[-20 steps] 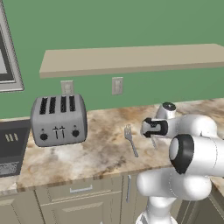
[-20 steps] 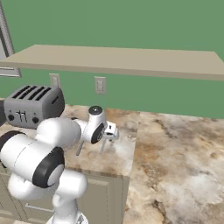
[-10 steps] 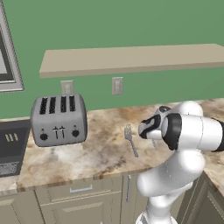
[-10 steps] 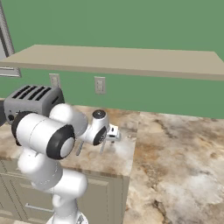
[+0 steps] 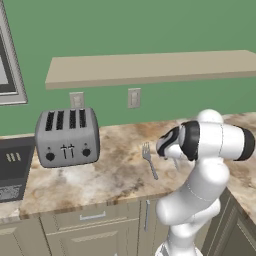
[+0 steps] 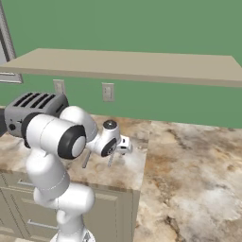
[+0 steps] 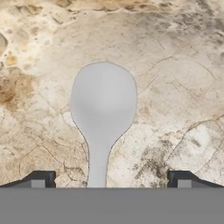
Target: Take the fork and place it on the left side of the plate. Then take the spoon and place it on the right side of the plate. Make sure they're directly next to the plate.
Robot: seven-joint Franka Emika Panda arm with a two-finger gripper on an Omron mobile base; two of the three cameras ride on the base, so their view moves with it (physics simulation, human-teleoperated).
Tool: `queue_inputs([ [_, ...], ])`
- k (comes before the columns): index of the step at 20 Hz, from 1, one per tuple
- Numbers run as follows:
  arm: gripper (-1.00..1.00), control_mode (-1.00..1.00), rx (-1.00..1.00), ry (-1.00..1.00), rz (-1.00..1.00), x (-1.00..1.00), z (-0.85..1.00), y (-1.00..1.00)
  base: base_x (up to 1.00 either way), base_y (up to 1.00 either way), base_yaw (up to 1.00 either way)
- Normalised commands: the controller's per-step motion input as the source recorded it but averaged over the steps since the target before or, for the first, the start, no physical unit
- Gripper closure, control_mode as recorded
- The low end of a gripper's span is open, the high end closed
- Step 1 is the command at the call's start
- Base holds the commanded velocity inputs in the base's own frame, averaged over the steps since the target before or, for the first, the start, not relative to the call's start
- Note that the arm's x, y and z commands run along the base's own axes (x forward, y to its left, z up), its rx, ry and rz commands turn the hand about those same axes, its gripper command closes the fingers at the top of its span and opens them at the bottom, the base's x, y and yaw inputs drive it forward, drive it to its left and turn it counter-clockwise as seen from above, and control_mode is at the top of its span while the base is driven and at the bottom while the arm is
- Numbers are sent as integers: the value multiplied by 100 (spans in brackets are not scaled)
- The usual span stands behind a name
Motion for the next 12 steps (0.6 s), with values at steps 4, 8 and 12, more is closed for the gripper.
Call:
queue_inputs([
  [4, 100, -100, 0, 0, 0, 13, -35, -1, 0, 0, 0],
  [8, 100, -100, 0, 1, 0, 0, -39, -2, 0, 0, 0],
  [12, 100, -100, 0, 10, 0, 0, -47, -2, 0, 0, 0],
])
